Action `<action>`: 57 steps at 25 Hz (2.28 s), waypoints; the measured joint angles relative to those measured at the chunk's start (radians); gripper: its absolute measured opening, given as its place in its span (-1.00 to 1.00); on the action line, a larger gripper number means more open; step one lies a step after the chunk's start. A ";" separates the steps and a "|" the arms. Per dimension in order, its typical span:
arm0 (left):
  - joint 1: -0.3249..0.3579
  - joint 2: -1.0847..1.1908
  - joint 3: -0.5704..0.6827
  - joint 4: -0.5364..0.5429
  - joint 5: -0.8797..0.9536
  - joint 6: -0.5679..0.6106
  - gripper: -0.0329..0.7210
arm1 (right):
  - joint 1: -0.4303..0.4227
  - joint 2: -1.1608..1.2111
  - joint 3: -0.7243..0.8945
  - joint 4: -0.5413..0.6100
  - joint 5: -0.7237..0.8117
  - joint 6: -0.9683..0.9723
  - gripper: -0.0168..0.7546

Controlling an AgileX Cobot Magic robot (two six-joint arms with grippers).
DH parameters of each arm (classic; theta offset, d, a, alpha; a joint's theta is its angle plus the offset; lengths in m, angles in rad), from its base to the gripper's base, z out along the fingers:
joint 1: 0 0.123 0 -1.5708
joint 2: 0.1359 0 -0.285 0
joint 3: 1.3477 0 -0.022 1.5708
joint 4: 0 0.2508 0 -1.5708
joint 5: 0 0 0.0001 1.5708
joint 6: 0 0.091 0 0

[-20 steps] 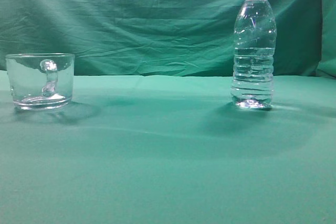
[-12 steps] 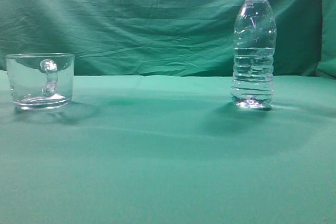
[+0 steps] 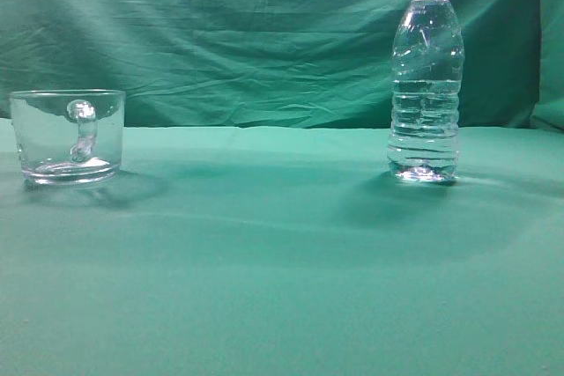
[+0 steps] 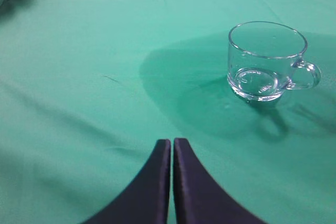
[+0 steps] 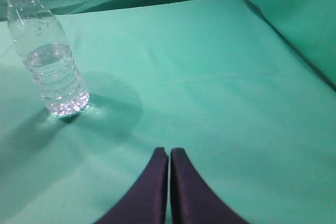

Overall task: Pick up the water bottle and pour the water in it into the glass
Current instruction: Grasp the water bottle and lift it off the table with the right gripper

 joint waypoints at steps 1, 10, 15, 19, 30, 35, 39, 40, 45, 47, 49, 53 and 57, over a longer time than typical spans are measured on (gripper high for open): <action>0.000 0.000 0.000 0.000 0.000 0.000 -0.91 | 0.000 0.000 0.000 0.000 0.000 0.000 -0.96; 0.000 0.000 0.000 0.000 0.000 0.000 -0.91 | 0.000 0.000 0.002 0.024 -0.436 0.016 -0.96; 0.000 0.000 0.000 0.000 0.000 0.000 -0.91 | 0.000 0.000 -0.045 0.017 -0.532 0.089 -0.96; 0.000 0.000 0.000 0.000 0.000 0.000 -0.91 | 0.000 0.108 -0.192 -0.008 -0.346 0.095 -0.96; 0.000 0.000 0.000 0.000 0.000 0.000 -0.91 | 0.102 0.589 -0.329 -0.016 -0.298 0.093 -0.96; 0.000 0.000 0.000 0.000 0.000 0.000 -0.91 | 0.230 0.800 -0.331 -0.021 -0.498 0.043 -0.96; 0.000 0.000 0.000 0.000 0.000 0.000 -0.91 | 0.288 0.982 -0.331 -0.072 -0.663 0.038 -0.83; 0.000 0.000 0.000 0.000 0.000 0.000 -0.91 | 0.302 1.028 -0.331 -0.105 -0.699 0.036 -0.65; 0.000 0.000 0.000 0.000 0.000 0.000 -0.91 | 0.340 1.227 -0.337 -0.199 -0.902 0.038 0.22; 0.000 0.000 0.000 0.000 0.000 0.000 -0.91 | 0.341 1.292 -0.337 -0.194 -0.962 0.039 0.56; 0.000 0.000 0.000 0.000 0.000 0.000 -0.91 | 0.341 1.356 -0.347 -0.179 -1.006 0.041 0.74; 0.000 0.000 0.000 0.000 0.000 0.000 -0.91 | 0.341 1.471 -0.399 -0.163 -1.036 0.046 0.72; 0.000 0.000 0.000 0.000 0.000 0.000 -0.91 | 0.341 1.606 -0.458 -0.150 -1.102 0.049 0.72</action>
